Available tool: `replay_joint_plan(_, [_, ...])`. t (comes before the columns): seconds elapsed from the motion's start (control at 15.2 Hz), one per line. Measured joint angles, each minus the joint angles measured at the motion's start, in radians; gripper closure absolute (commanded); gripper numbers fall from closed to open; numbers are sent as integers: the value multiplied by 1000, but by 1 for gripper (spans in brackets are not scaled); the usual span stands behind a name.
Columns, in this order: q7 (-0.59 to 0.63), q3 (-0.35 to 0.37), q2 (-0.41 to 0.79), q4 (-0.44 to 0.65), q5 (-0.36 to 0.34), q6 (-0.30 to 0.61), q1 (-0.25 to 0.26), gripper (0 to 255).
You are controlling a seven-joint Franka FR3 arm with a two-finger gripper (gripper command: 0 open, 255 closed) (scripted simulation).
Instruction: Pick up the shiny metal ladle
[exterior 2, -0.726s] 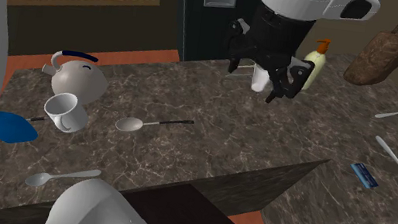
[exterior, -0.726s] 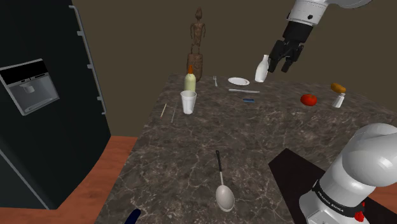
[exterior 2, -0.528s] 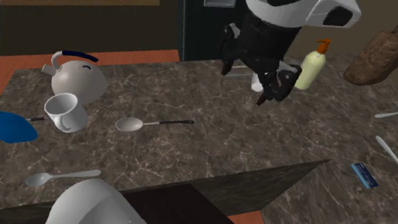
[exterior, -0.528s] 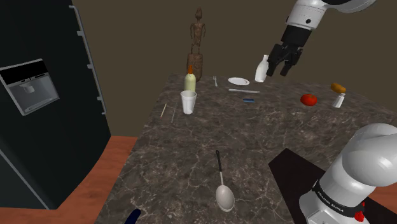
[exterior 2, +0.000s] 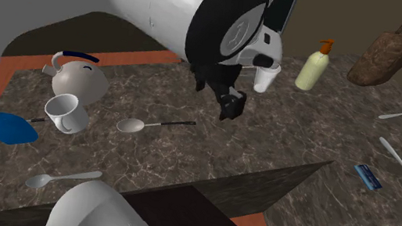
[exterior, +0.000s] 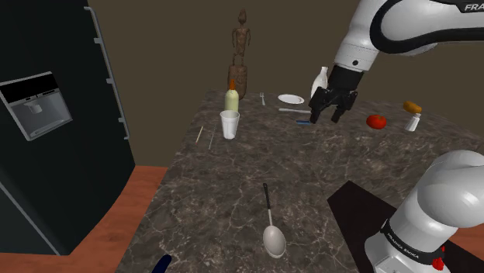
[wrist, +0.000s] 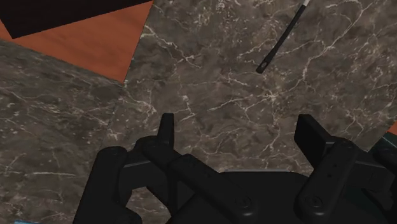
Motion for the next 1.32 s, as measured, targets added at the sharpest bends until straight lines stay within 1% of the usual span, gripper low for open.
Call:
replay_joint_plan(0.33, [150, 114, -15, -116, 89, 105, 26, 0])
replay_joint_plan(0.4, [175, 136, -7, -139, 106, 135, 30, 0])
replay_joint_plan(0.66, [309, 257, 35, -211, 201, 257, 69, 0])
replay_joint_plan(0.73, [338, 278, 51, -210, 216, 274, 71, 0])
replay_joint_plan(0.86, [401, 339, 99, -226, 259, 342, 83, 0])
replay_joint_plan(1.06, [487, 422, 191, -226, 307, 440, 83, 0])
replay_joint_plan(1.12, [525, 463, 233, -225, 328, 485, 86, 0])
replay_joint_plan(1.32, [623, 558, 342, -211, 356, 590, 70, 0])
